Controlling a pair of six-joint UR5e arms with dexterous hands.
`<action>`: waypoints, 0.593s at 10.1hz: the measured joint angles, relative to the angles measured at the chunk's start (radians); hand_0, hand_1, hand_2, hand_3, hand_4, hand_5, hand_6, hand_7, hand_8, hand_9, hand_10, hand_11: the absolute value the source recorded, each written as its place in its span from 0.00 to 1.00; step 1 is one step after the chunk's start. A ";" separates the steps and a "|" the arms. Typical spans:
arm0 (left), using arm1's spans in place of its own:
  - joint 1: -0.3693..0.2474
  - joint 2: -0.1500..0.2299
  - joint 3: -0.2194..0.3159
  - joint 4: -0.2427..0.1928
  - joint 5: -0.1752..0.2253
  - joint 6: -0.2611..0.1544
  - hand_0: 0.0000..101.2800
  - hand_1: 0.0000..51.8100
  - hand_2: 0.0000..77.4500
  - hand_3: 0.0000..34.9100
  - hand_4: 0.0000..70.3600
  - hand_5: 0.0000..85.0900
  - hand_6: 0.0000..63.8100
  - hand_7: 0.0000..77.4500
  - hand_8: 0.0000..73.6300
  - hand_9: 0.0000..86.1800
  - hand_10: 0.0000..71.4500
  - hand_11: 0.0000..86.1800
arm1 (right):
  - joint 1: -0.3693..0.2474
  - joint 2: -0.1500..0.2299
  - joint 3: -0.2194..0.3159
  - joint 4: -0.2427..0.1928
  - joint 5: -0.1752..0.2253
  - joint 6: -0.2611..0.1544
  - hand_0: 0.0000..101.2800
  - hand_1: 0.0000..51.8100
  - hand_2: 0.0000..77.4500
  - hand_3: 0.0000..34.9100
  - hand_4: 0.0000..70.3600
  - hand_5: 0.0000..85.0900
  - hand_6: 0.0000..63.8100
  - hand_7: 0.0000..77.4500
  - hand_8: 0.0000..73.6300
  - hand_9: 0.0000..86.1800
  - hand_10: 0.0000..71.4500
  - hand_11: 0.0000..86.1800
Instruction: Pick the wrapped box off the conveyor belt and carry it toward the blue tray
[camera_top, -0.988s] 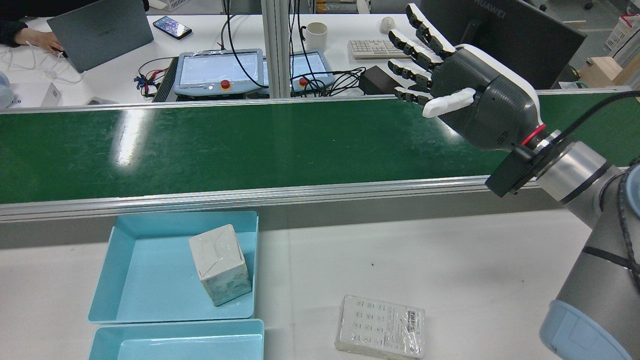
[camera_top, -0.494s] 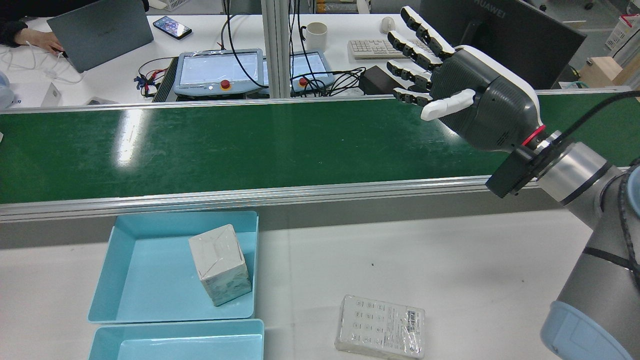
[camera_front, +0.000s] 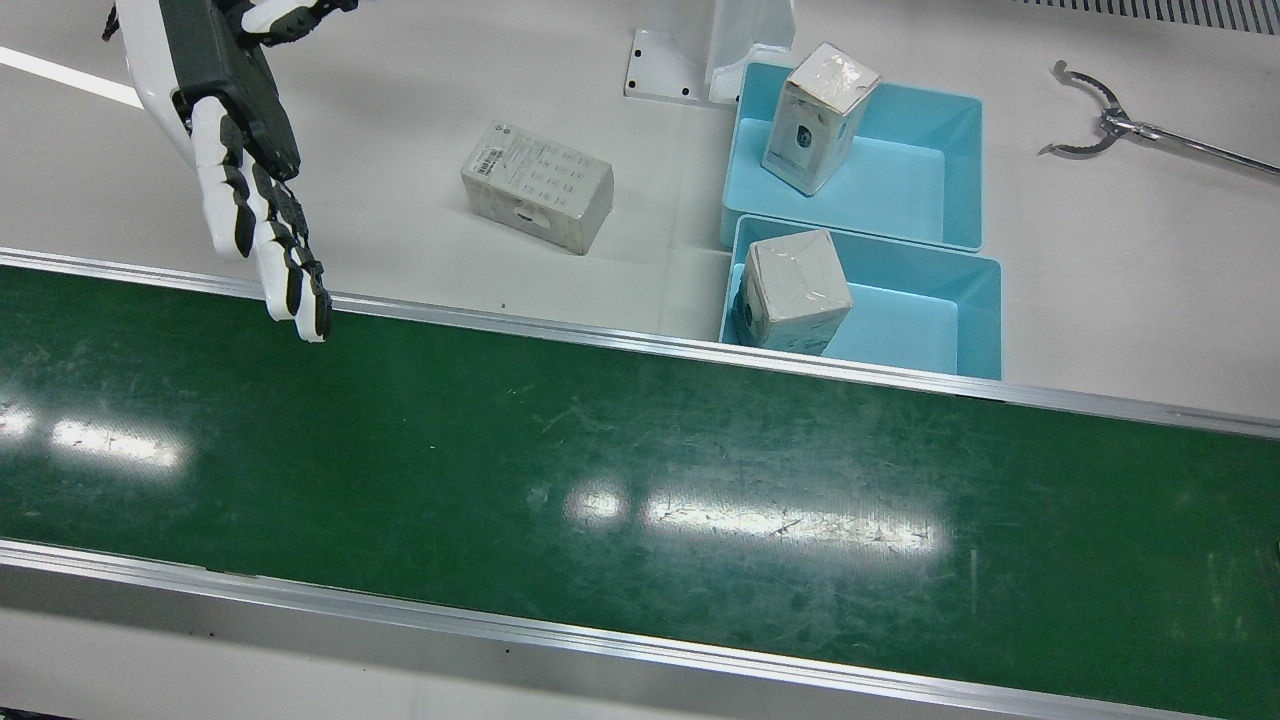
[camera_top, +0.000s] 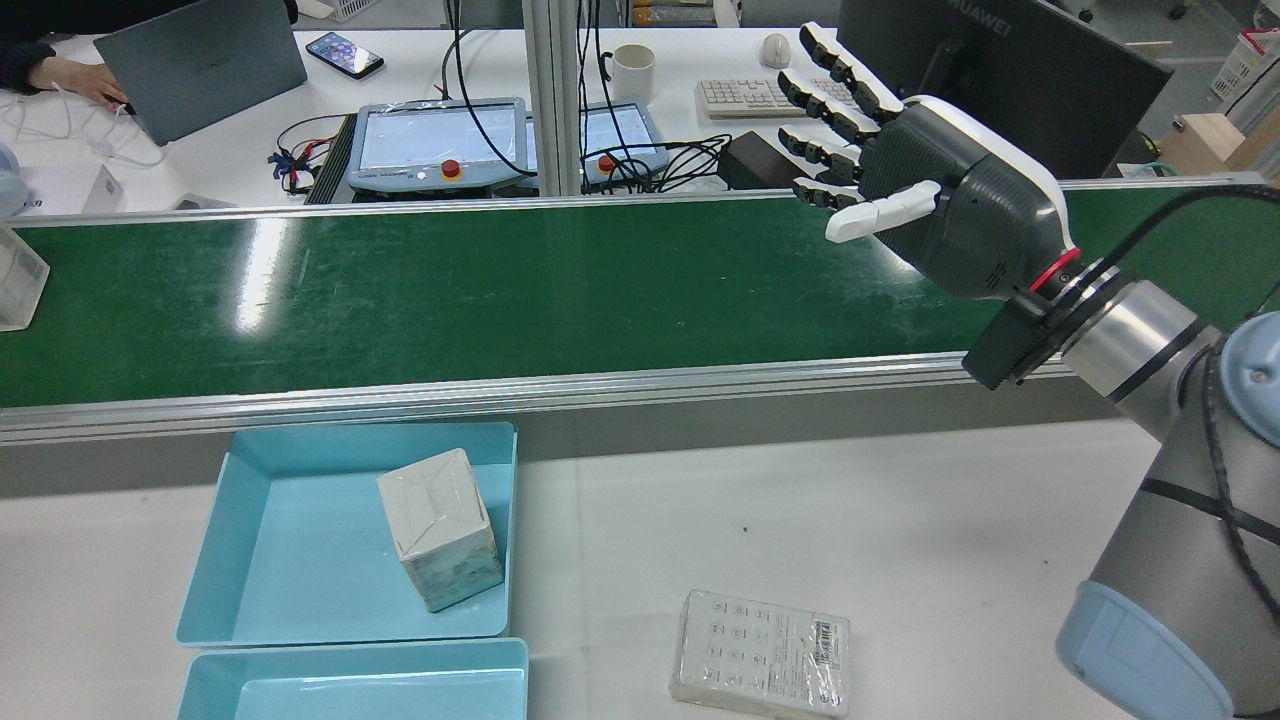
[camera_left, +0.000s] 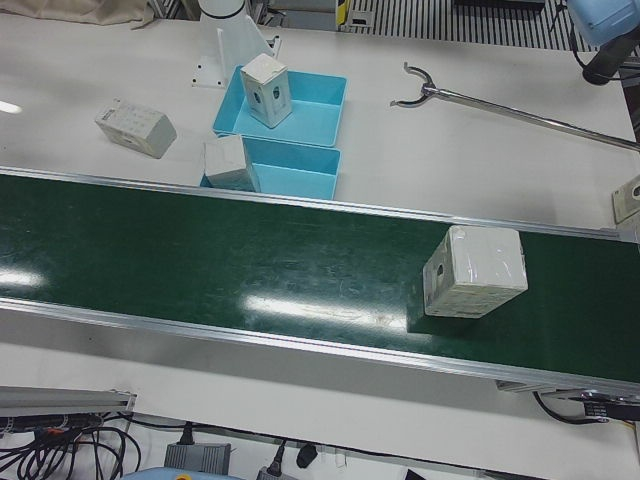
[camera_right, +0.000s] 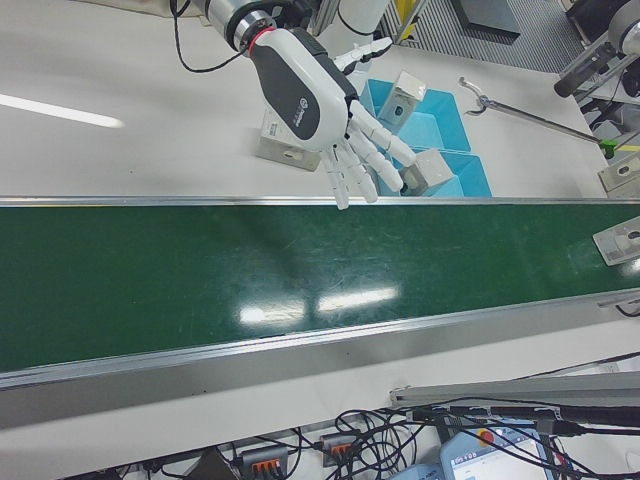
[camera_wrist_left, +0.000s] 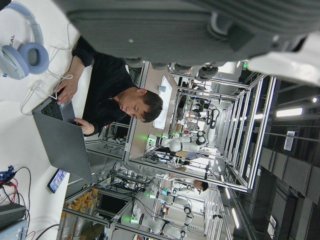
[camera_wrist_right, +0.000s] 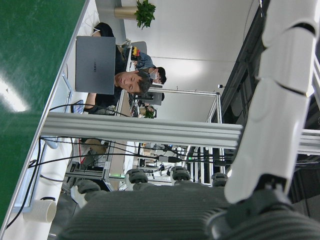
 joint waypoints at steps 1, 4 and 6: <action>0.000 0.000 0.000 0.000 0.000 0.000 0.00 0.00 0.01 0.00 0.00 0.01 0.00 0.00 0.00 0.00 0.00 0.00 | 0.003 0.022 -0.045 0.000 0.001 -0.017 0.44 0.20 0.10 0.87 0.00 0.06 0.00 0.00 0.05 0.01 0.00 0.01; 0.000 0.000 0.000 0.000 0.000 0.000 0.00 0.00 0.01 0.00 0.00 0.01 0.00 0.00 0.00 0.00 0.01 0.00 | 0.015 0.099 -0.153 0.000 0.005 -0.034 0.45 0.20 0.08 0.83 0.00 0.05 0.00 0.00 0.07 0.01 0.00 0.01; 0.000 0.000 0.000 0.000 0.000 0.000 0.00 0.00 0.01 0.00 0.00 0.01 0.00 0.00 0.00 0.00 0.01 0.00 | 0.026 0.107 -0.199 0.010 0.010 -0.023 0.45 0.24 0.14 0.65 0.00 0.09 0.00 0.00 0.01 0.01 0.00 0.01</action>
